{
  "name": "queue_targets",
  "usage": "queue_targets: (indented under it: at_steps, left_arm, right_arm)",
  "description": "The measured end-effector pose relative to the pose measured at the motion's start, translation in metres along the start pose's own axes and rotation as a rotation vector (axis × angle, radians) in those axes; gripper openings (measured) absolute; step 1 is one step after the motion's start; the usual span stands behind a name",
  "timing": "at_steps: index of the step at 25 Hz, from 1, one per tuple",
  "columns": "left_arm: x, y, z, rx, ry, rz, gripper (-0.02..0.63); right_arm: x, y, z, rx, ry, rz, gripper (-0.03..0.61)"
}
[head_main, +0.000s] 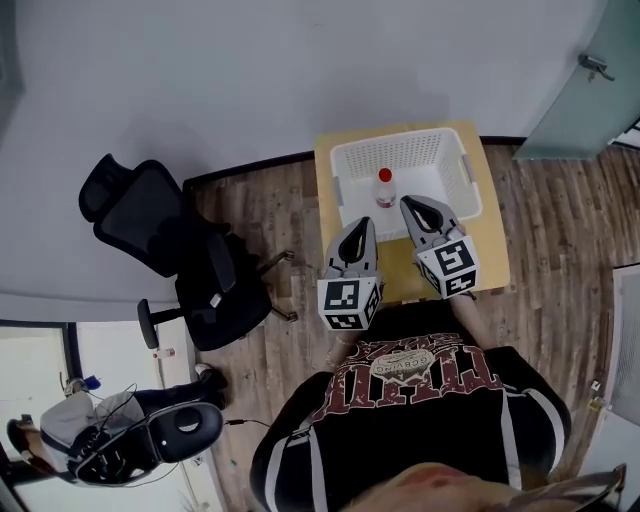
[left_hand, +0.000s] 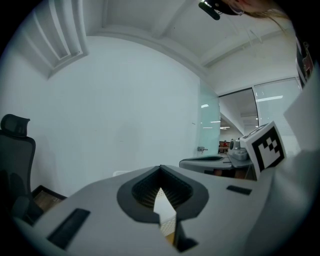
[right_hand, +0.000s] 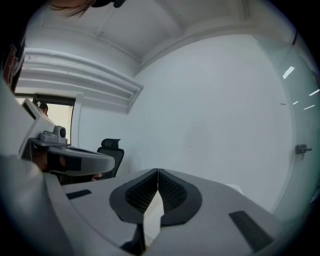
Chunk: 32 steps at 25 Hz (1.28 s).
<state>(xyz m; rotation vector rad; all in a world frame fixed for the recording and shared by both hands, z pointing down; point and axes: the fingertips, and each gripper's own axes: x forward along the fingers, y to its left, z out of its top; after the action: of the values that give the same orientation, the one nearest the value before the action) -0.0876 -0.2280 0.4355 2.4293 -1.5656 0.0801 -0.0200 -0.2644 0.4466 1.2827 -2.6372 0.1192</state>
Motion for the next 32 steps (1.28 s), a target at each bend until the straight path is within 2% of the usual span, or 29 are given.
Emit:
queue_targets:
  at_steps: [4, 12, 20, 22, 29, 32]
  left_arm:
    - [0.004, 0.012, -0.002, -0.008, 0.015, 0.03, 0.026]
    - [0.012, 0.033, -0.004, -0.02, 0.025, 0.073, 0.028]
    - [0.008, 0.045, -0.01, -0.039, 0.04, 0.119, 0.028]
    - [0.005, 0.049, -0.012, -0.044, 0.046, 0.132, 0.028]
    - [-0.003, 0.063, -0.017, -0.061, 0.05, 0.179, 0.028]
    - [-0.005, 0.066, -0.018, -0.066, 0.048, 0.194, 0.028]
  right_arm:
    - [0.02, -0.001, -0.01, 0.027, 0.033, 0.039, 0.017]
    - [0.063, -0.01, -0.033, -0.024, 0.125, 0.066, 0.017]
    - [0.093, -0.019, -0.056, -0.033, 0.221, 0.088, 0.024]
    - [0.099, -0.021, -0.062, -0.04, 0.242, 0.088, 0.071]
    - [0.119, -0.032, -0.084, -0.06, 0.314, 0.078, 0.138]
    - [0.127, -0.035, -0.093, -0.023, 0.365, 0.101, 0.164]
